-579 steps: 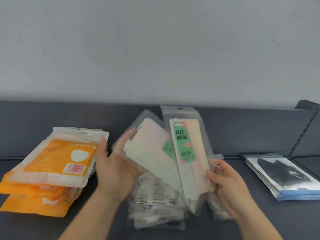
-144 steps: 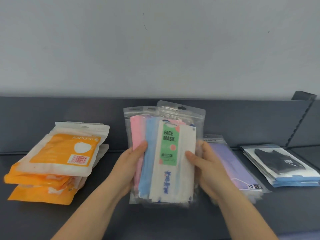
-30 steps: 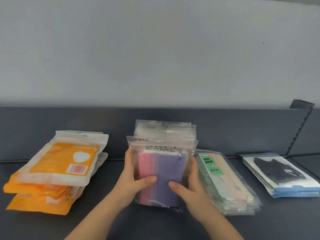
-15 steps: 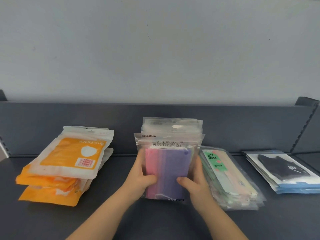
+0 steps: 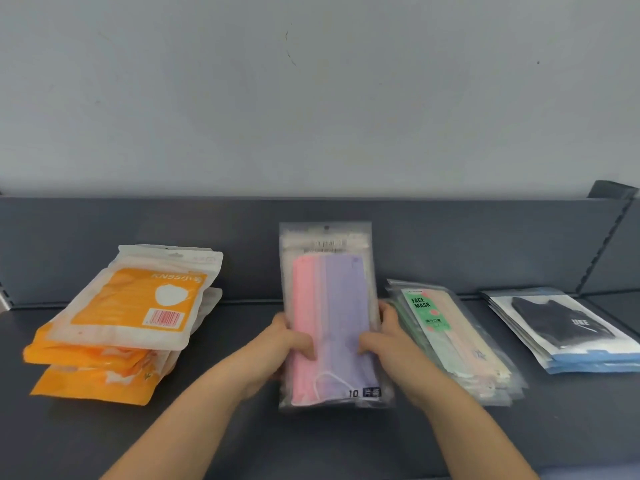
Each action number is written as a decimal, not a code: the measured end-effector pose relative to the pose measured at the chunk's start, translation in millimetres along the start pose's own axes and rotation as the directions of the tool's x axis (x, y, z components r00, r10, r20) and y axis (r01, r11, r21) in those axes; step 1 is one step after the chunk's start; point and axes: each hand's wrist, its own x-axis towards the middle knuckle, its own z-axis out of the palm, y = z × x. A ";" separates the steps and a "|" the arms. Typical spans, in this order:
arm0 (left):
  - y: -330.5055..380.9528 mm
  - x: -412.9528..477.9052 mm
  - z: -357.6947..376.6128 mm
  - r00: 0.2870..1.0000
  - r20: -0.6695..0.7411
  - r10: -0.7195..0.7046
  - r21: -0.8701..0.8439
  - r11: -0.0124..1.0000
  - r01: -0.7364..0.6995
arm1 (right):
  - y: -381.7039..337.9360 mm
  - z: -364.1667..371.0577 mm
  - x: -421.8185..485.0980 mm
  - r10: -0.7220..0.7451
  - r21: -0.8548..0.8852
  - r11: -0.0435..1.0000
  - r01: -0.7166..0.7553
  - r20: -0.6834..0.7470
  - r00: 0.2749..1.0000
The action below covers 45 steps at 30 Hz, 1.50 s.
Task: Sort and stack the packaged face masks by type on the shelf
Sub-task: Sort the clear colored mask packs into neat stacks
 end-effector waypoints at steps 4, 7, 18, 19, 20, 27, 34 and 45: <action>-2.9 -4.3 3.6 0.969 0.088 -0.230 0.033 0.973 0.228 | 0.4 -2.4 -4.0 0.290 -0.096 0.954 -0.284 0.048 0.956; -0.4 -3.1 4.7 0.971 0.047 -0.234 0.117 0.967 0.227 | 1.9 -1.3 -4.3 0.315 -0.085 0.946 -0.313 0.000 0.949; 9.2 2.6 15.8 0.985 -0.046 -0.165 0.337 0.926 0.171 | -0.2 0.7 2.6 0.230 -0.164 0.959 -0.233 -0.036 0.972; 9.9 3.1 16.6 0.985 -0.053 -0.165 0.338 0.925 0.173 | -0.6 1.3 3.3 0.232 -0.149 0.960 -0.236 -0.040 0.972; 10.1 3.7 17.1 0.984 -0.061 -0.170 0.341 0.922 0.181 | -1.8 1.7 3.7 0.236 -0.131 0.962 -0.239 -0.035 0.971; 18.5 3.5 21.7 0.972 -0.180 -0.151 0.441 0.871 0.217 | -6.2 -7.0 0.5 0.242 -0.138 0.959 -0.248 -0.053 0.969; 54.7 -3.2 60.0 0.964 -0.202 0.171 0.378 0.922 -0.085 | -26.5 -43.0 -3.7 0.056 -0.131 0.989 -0.066 -0.083 0.995; 62.2 29.0 203.6 0.998 -0.065 0.005 -0.186 0.982 -0.017 | 26.6 -170.6 7.3 0.045 -0.370 0.907 -0.200 -0.389 0.920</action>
